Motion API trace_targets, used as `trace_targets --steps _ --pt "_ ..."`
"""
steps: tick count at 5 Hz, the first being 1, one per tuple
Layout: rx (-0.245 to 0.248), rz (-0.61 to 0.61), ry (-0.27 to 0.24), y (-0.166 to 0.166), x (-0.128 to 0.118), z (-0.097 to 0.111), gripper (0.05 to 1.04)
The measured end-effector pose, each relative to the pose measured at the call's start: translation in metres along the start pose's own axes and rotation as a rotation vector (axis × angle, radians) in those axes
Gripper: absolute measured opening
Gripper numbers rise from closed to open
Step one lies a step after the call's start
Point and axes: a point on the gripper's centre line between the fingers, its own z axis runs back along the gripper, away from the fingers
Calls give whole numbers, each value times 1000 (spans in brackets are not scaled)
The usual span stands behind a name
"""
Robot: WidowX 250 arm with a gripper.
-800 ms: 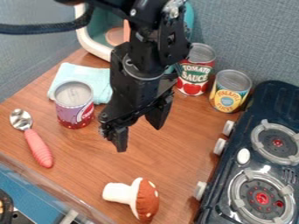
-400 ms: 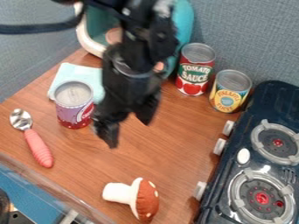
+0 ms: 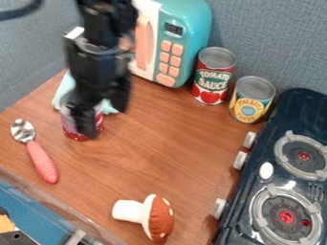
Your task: Move the cane to the right side of the table.
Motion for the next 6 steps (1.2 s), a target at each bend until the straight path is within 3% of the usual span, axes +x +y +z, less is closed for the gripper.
trace_targets --steps 1,2,3,4,6 --pt "49 118 -27 -6 47 -10 1001" --pt "62 191 29 -20 96 -24 1001" --pt "62 191 11 -34 124 -41 1001" --pt "102 245 4 -38 149 -56 1001" --pt "99 225 -48 -43 159 -69 1001"
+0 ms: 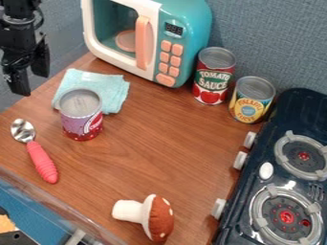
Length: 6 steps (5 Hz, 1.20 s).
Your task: Move the cane to the right side of the table.
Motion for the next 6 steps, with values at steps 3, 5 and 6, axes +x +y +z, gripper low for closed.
trace_targets --steps 3,5,6 --pt "14 -90 -4 4 -25 -16 1001" --pt "16 -138 34 6 -51 -20 1001" --pt "12 -158 75 10 -68 -25 1001"
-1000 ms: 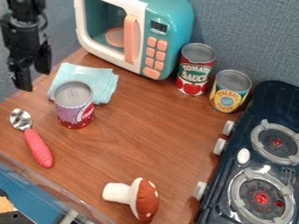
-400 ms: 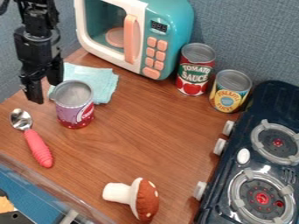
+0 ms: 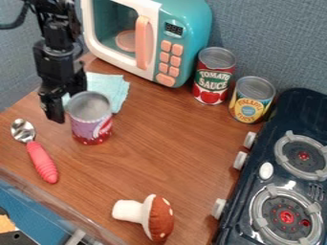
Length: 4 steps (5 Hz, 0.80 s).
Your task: Move the cane to the right side of the table.
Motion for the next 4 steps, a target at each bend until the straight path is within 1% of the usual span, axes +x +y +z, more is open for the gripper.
trace_targets --steps 1,2,3,4 --pt "-3 -52 -13 -2 -27 -5 1001" --pt "-16 -83 -33 -5 -46 -4 1001" --pt "-20 -125 1 -7 -70 -4 1001" --pt "-25 -195 11 -9 -95 -4 1001"
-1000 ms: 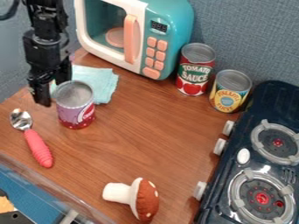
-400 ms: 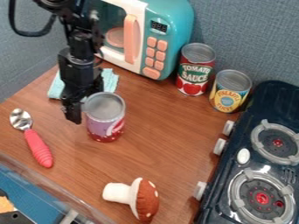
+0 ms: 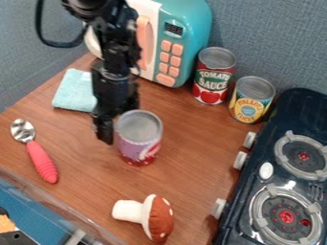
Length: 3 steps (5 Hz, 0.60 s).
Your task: Move the cane to the right side of the table.
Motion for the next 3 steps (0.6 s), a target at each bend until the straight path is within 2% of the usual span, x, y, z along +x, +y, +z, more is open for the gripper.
trace_targets --steps 1,2,3 --pt "-6 -50 24 -4 -19 0 1001" --pt "-5 -151 20 -6 -49 -1 1001" --pt "-26 -248 -4 -2 -71 9 1001"
